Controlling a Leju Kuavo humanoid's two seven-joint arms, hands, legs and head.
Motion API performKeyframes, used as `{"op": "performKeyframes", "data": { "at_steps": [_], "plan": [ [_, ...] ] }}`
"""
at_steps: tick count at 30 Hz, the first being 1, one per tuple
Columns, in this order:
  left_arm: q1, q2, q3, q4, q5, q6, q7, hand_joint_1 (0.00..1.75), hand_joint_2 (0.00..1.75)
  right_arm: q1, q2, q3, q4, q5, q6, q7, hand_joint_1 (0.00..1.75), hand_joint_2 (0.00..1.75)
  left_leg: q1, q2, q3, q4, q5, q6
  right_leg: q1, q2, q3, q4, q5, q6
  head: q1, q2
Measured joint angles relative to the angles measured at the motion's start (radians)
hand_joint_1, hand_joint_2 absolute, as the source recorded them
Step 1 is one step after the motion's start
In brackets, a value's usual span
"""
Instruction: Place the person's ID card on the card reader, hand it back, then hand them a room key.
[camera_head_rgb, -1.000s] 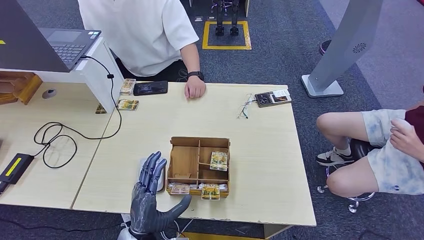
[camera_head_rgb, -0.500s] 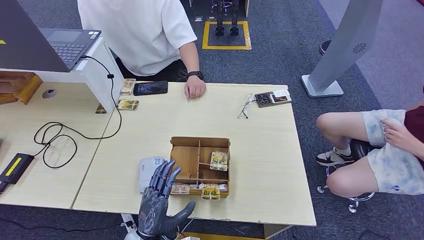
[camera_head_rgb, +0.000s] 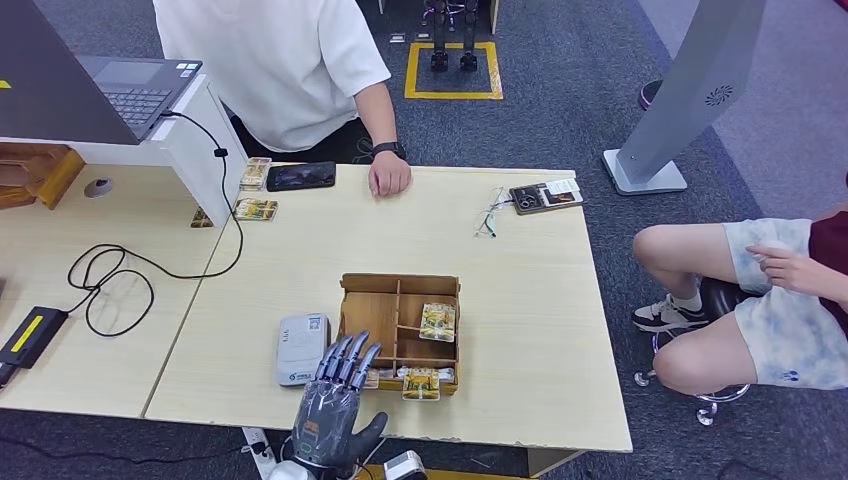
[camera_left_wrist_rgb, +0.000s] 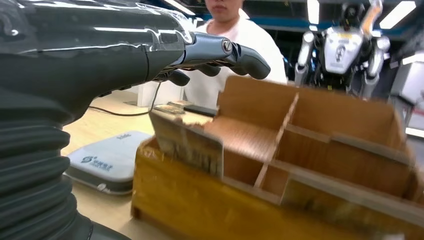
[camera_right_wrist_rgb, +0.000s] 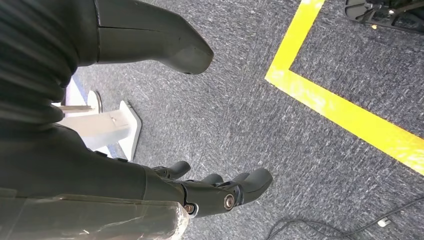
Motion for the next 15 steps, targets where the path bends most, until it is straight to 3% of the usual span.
{"op": "performKeyframes", "data": {
  "at_steps": [7,15],
  "plan": [
    [-0.055,0.063,-0.102,0.030,-0.070,-0.118,0.135,0.00,1.75,0.000,-0.003,-0.002,0.000,-0.003,0.008,0.000,0.00,1.75,0.000,0.000,0.000,0.000,0.000,0.000,0.000,0.000,0.000,0.000,0.000,0.000,0.000,0.000],
    [-0.071,0.091,-0.131,0.033,-0.116,-0.114,0.202,0.00,1.75,0.001,-0.004,-0.005,0.000,-0.005,0.010,0.000,0.00,1.75,0.000,0.000,0.000,0.000,0.000,0.000,0.000,0.000,0.000,0.000,0.000,0.000,0.000,0.000]
  ]
}}
